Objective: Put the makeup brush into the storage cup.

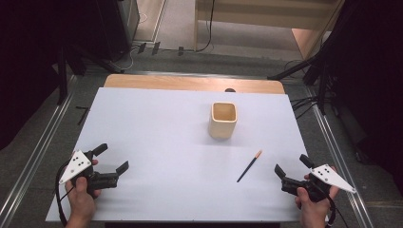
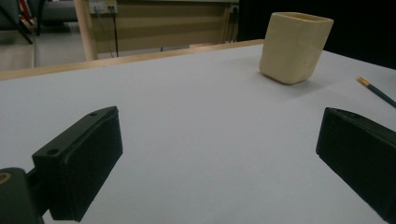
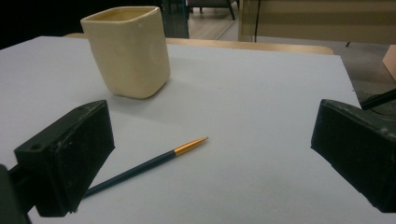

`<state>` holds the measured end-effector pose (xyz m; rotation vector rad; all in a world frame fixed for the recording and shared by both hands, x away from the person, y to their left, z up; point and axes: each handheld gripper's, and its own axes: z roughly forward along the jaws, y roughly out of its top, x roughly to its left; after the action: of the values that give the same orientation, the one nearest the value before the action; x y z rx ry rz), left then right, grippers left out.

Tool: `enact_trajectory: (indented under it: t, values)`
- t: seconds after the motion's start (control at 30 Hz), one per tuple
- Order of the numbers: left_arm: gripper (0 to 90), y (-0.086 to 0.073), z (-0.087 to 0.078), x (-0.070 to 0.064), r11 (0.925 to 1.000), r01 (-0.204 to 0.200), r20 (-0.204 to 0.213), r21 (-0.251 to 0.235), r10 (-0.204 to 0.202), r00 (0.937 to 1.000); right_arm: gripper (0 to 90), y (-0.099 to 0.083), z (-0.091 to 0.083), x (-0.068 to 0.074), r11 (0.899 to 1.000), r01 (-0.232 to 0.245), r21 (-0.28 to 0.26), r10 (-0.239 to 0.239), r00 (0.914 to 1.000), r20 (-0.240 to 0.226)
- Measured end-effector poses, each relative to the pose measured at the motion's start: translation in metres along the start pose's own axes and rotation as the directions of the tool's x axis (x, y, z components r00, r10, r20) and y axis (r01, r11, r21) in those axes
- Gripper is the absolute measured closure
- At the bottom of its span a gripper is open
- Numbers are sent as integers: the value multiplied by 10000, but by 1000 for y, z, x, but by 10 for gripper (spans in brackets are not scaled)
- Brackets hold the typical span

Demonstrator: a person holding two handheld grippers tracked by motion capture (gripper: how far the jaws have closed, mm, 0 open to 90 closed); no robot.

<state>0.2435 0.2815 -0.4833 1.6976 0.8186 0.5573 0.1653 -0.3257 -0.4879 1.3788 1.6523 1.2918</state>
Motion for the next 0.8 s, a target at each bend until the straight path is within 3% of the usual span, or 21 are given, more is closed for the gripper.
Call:
enact_trajectory:
  t: [0.53, 0.8]
  values:
    - [9, 0, 3, -3, 9997, -148, 92, 197, 147, 9999, 9, 7, 2, 5, 9994, -192, 297, 192, 9998, 1]
    - [9, 0, 4, -4, 9996, -169, 123, 230, 166, 9998, 9, 18, 11, 15, 9989, -97, 466, 104, 9999, -134]
